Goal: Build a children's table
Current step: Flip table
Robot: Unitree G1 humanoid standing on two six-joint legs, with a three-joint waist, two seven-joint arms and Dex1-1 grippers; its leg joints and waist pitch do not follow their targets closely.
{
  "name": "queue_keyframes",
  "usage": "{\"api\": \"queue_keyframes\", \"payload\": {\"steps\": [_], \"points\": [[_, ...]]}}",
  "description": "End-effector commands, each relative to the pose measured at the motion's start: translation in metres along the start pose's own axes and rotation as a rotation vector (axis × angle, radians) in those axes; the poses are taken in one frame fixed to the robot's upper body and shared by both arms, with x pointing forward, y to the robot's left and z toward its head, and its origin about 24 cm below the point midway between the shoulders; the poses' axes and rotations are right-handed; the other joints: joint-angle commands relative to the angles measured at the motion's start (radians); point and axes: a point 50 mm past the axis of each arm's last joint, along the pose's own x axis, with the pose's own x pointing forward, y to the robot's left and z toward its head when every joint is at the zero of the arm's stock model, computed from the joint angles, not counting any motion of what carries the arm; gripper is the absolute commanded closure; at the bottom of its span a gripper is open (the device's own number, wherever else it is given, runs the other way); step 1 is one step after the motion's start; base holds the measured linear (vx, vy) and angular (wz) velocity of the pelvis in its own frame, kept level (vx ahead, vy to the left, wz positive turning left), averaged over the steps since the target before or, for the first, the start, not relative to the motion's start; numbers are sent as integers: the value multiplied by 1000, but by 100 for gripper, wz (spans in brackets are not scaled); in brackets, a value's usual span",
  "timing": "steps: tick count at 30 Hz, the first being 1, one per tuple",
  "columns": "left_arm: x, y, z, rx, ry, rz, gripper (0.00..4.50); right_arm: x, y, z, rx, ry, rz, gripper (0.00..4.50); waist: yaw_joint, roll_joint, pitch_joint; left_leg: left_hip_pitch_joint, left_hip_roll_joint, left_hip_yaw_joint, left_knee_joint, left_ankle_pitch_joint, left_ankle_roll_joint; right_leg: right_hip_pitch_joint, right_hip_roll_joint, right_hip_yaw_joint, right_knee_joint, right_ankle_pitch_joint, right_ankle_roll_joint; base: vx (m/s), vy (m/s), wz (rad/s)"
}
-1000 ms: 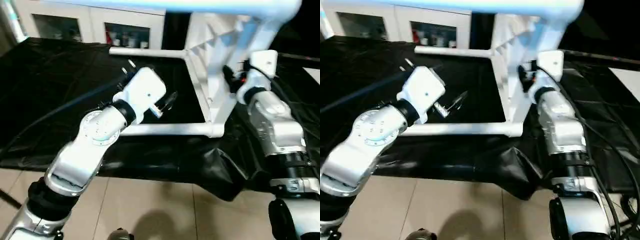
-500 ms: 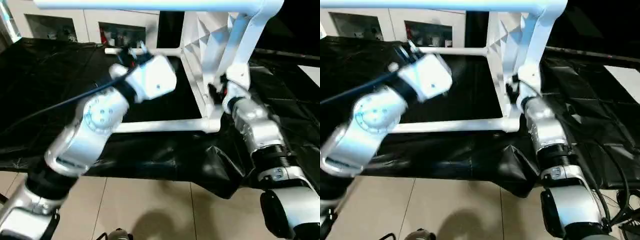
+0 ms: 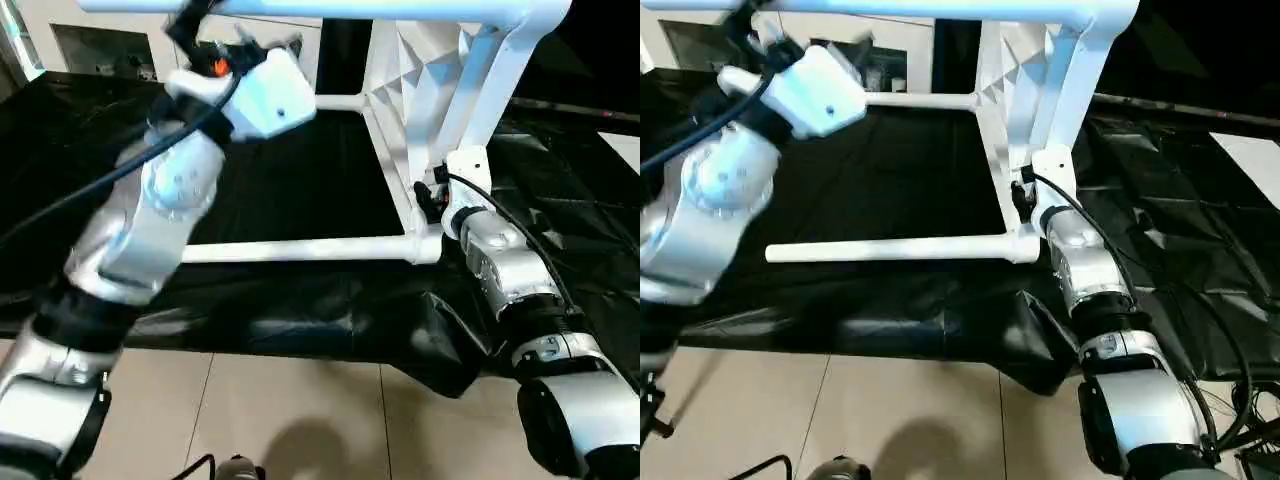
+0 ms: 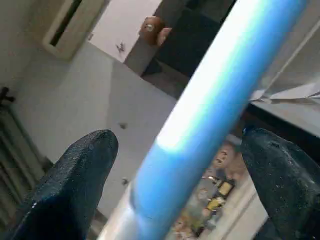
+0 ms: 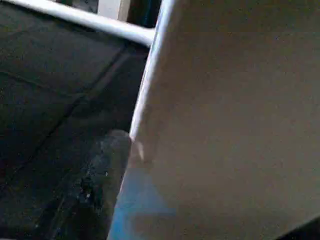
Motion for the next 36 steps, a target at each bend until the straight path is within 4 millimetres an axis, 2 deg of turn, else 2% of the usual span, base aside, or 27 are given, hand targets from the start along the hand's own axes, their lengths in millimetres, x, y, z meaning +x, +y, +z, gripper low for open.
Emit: {"api": "queue_keyframes", "payload": {"steps": [1, 5, 7, 8, 9, 13, 14, 17, 19, 20, 22, 29, 31, 36], "points": [[5, 2, -4, 31, 9, -1, 0, 1, -4, 6, -2, -16, -18, 137, -3, 10, -72, 39, 49, -29, -72, -220, -87, 18, -53, 30, -58, -70, -165, 0, 0, 0], [8, 2, -20, 22, 93, 5, 0, 1, -3, 7, 4, -31, -4, 137, -2, 12, -74, 39, 48, -29, -70, -209, -87, 19, -52, 30, -54, -41, -174, 0, 0, 0], [8, 2, -22, -17, 108, 11, 0, 1, -4, 8, 5, -35, -1, 164, -1, 15, -76, 40, 49, -30, -70, -203, -88, 20, -53, 29, -51, -20, -182, 0, 0, 0], [8, 2, -22, -18, 109, 11, 0, 1, -4, 8, 5, -35, -1, 164, -2, 13, -75, 39, 49, -29, -70, -202, -85, 20, -52, 28, -52, -12, -188, 0, 0, 0], [9, 3, -25, -72, 134, 20, 27, 1, -3, 8, 8, -40, 4, 172, -1, 16, -75, 40, 48, -29, -70, -203, -83, 20, -52, 29, -51, -8, -192, 0, 0, 0], [10, 4, -30, -102, 175, 36, 48, 1, -3, 8, 11, -49, 10, 213, 0, 18, -74, 41, 50, -30, -72, -229, -86, 20, -53, 29, -55, -29, -193, 0, 0, 0], [11, 5, -29, -111, 173, 47, 62, 1, -3, 9, 11, -51, 10, 219, 0, 21, -74, 42, 50, -30, -72, -239, -87, 19, -54, 29, -56, -38, -193, 0, 0, 0], [12, 6, -27, -126, 161, 55, 82, 1, -3, 8, 12, -55, 12, 231, 1, 19, -74, 41, 50, -32, -73, -244, -85, 20, -54, 29, -56, -41, -191, 0, 0, 0], [12, 4, -24, -144, 152, 47, 93, 1, -3, 9, 11, -57, 12, 237, 0, 23, -74, 42, 51, -32, -73, -242, -87, 19, -53, 29, -57, -32, -192, 0, 0, 0], [12, 3, -22, -156, 146, 39, 115, 1, -3, 9, 11, -59, 12, 239, 1, 22, -73, 41, 51, -32, -74, -248, -87, 20, -54, 29, -56, -36, -192, 0, 0, 0], [11, -2, -18, -187, 132, 18, 119, 1, -5, 9, 10, -62, 10, 241, 2, 23, -73, 42, 51, -31, -73, -250, -85, 19, -54, 29, -57, -41, -192, 0, 0, 0], [5, -14, -9, -306, 130, -24, 143, 0, -13, 13, -6, -79, -6, 245, 6, 23, -74, 41, 51, -29, -70, -221, -68, 21, -54, 30, -55, -23, -199, 0, 0, 0], [4, -15, -11, -344, 144, -16, 149, 0, -14, 14, -16, -83, -9, 246, 6, 21, -72, 37, 50, -27, -69, -211, -59, 22, -54, 30, -57, -24, -202, 0, 0, 0], [-1, -11, -25, -556, 255, 77, 149, -4, -38, 34, -112, -130, -30, 246, 14, 16, -72, 34, 48, -24, -66, -189, -24, 25, -58, 31, -61, -65, -202, 0, 0, 0]]}}
